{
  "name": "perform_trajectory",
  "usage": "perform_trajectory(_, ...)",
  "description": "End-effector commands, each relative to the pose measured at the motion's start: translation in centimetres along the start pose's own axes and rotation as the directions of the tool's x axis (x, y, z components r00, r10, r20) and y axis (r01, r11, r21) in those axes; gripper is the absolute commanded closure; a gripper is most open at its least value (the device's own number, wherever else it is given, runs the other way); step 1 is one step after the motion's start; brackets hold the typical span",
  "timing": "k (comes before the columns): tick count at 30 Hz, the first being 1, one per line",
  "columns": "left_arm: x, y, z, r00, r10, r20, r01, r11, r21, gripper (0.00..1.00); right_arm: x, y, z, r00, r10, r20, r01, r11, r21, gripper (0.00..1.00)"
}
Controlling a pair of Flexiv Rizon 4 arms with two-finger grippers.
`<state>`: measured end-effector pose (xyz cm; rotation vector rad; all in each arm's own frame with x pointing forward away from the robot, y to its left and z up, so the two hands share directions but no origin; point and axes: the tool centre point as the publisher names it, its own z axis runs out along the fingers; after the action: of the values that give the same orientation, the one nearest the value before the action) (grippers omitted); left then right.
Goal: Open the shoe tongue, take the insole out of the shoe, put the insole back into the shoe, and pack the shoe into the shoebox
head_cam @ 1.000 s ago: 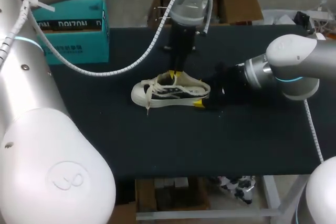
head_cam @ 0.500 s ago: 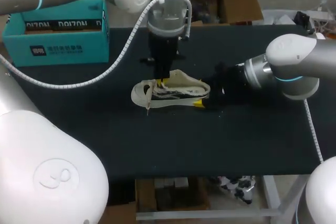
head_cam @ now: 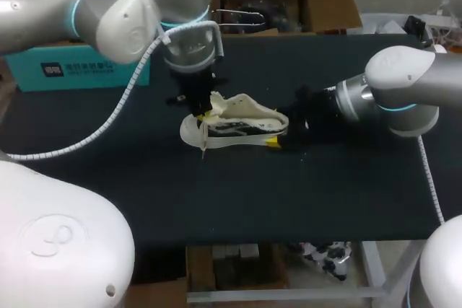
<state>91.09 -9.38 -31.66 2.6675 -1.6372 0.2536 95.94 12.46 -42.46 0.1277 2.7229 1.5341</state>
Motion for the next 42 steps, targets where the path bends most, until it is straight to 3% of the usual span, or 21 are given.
perform_trajectory(1, -0.1, -1.0, 1.2, 0.983, 0.016, -0.185, -0.025, 0.999, -0.047, 1.0, -0.1, -0.3, 0.1, 1.0, -0.001, -0.001, 0.001, 1.0, -0.003, 1.0)
perform_trajectory(5, 0.0, -0.9, 1.2, 0.978, 0.049, -0.204, -0.063, 0.996, -0.067, 1.0, -0.1, -0.3, 0.1, 1.0, -0.001, -0.001, 0.001, 1.0, -0.003, 1.0)
perform_trajectory(6, -0.1, -0.8, 1.0, 0.976, 0.063, -0.209, -0.08, 0.994, -0.073, 0.96, -0.1, -0.3, 0.1, 1.0, -0.001, -0.001, 0.001, 1.0, -0.003, 1.0)
perform_trajectory(8, 0.0, -0.7, 0.3, 0.971, 0.092, -0.221, -0.109, 0.992, -0.066, 0.71, -0.1, -0.3, 0.1, 1.0, -0.001, -0.001, 0.001, 1.0, -0.003, 1.0)
perform_trajectory(12, 0.4, -0.5, -1.7, 0.957, 0.177, -0.23, -0.191, 0.981, -0.041, 0.64, -0.1, -0.3, 0.1, 1.0, -0.001, -0.001, 0.001, 1.0, -0.003, 1.0)
perform_trajectory(19, 1.4, 0.4, -7.3, 0.908, 0.378, -0.182, -0.374, 0.926, 0.059, 0.59, -0.1, -0.3, 0.1, 1.0, -0.001, -0.001, 0.001, 1.0, -0.003, 1.0)
perform_trajectory(21, 1.9, 1.1, -8.7, 0.874, 0.461, -0.154, -0.454, 0.887, 0.082, 0.68, -0.1, -0.3, 0.1, 1.0, -0.001, -0.001, 0.001, 1.0, -0.003, 1.0)
perform_trajectory(22, 2.4, 1.2, -9.2, 0.859, 0.495, -0.133, -0.486, 0.869, 0.093, 0.78, -0.1, -0.3, 0.1, 1.0, -0.001, -0.001, 0.001, 1.0, -0.003, 1.0)
perform_trajectory(24, 3.3, 1.3, -9.9, 0.786, 0.608, -0.114, -0.6, 0.794, 0.099, 1.0, -0.1, -0.3, 0.1, 1.0, -0.001, -0.001, 0.001, 1.0, -0.003, 1.0)
perform_trajectory(25, 3.8, 1.3, -10.0, 0.75, 0.656, -0.081, -0.648, 0.754, 0.106, 1.0, -0.1, -0.3, 0.1, 1.0, -0.001, -0.001, 0.001, 1.0, -0.003, 1.0)
perform_trajectory(27, 4.8, 1.2, -10.1, 0.578, 0.812, -0.08, -0.808, 0.583, 0.083, 1.0, -0.1, -0.3, 0.1, 1.0, -0.001, -0.001, 0.001, 1.0, -0.003, 1.0)
perform_trajectory(29, 5.6, 1.3, -9.8, 0.332, 0.938, -0.095, -0.942, 0.335, 0.017, 1.0, -0.1, -0.3, 0.1, 1.0, -0.001, -0.001, 0.001, 1.0, -0.003, 1.0)
perform_trajectory(30, 5.9, 1.2, -9.7, 0.216, 0.968, -0.126, -0.974, 0.222, 0.033, 1.0, -0.1, -0.3, 0.1, 1.0, -0.001, -0.001, 0.001, 1.0, -0.003, 1.0)
perform_trajectory(32, 6.3, 1.0, -9.5, -0.178, 0.953, -0.245, -0.984, -0.172, 0.046, 1.0, -0.1, -0.3, 0.1, 1.0, -0.001, -0.001, 0.001, 1.0, -0.003, 1.0)
perform_trajectory(33, 6.6, 1.0, -9.2, -0.306, 0.923, -0.232, -0.952, -0.299, 0.065, 1.0, -0.1, -0.3, 0.1, 1.0, -0.001, -0.001, 0.001, 1.0, -0.003, 1.0)
perform_trajectory(34, 7.3, 0.9, -8.8, -0.341, 0.908, -0.242, -0.936, -0.352, 0.0, 1.0, -0.1, -0.3, 0.1, 1.0, -0.001, -0.001, 0.001, 1.0, -0.003, 1.0)
perform_trajectory(42, 7.3, 0.9, -8.8, -0.341, 0.908, -0.242, -0.936, -0.352, 0.0, 1.0, -0.1, -0.3, 0.1, 1.0, -0.001, -0.001, 0.001, 1.0, -0.003, 1.0)
